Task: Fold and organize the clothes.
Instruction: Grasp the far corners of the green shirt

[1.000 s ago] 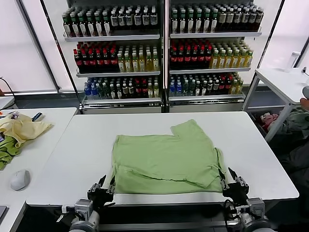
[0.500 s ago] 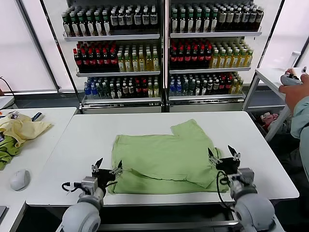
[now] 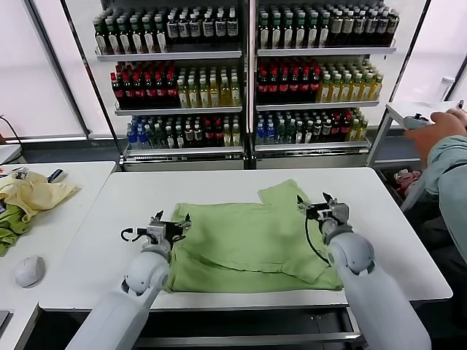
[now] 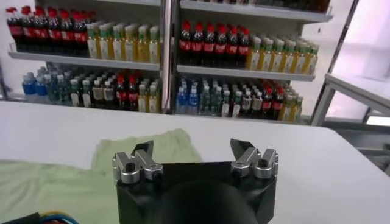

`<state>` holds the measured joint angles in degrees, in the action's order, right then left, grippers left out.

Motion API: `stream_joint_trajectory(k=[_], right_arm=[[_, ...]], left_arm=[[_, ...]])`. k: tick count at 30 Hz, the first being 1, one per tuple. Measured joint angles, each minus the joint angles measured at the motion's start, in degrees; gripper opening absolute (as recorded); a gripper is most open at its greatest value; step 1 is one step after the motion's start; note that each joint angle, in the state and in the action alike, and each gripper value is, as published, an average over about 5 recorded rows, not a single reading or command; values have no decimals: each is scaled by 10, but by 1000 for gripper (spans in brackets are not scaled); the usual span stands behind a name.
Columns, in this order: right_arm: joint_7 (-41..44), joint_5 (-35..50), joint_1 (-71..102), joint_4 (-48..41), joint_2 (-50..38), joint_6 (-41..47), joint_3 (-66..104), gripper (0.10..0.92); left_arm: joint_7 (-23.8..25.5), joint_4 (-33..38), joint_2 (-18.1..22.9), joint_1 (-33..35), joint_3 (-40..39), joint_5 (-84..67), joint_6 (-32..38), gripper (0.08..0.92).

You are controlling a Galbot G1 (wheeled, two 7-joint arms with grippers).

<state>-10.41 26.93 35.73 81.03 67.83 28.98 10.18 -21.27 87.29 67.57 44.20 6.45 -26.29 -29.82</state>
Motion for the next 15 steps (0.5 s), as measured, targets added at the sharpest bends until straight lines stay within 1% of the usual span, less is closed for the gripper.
stream_joint_trajectory(k=[8, 15], right_arm=[[7, 0, -74, -109, 29, 1, -20, 823], [14, -5, -110, -183, 54, -2, -24, 823]], left_arm=[[0, -88, 18, -62, -16, -8, -1, 823], [5, -138, 24, -90, -22, -27, -8, 823]])
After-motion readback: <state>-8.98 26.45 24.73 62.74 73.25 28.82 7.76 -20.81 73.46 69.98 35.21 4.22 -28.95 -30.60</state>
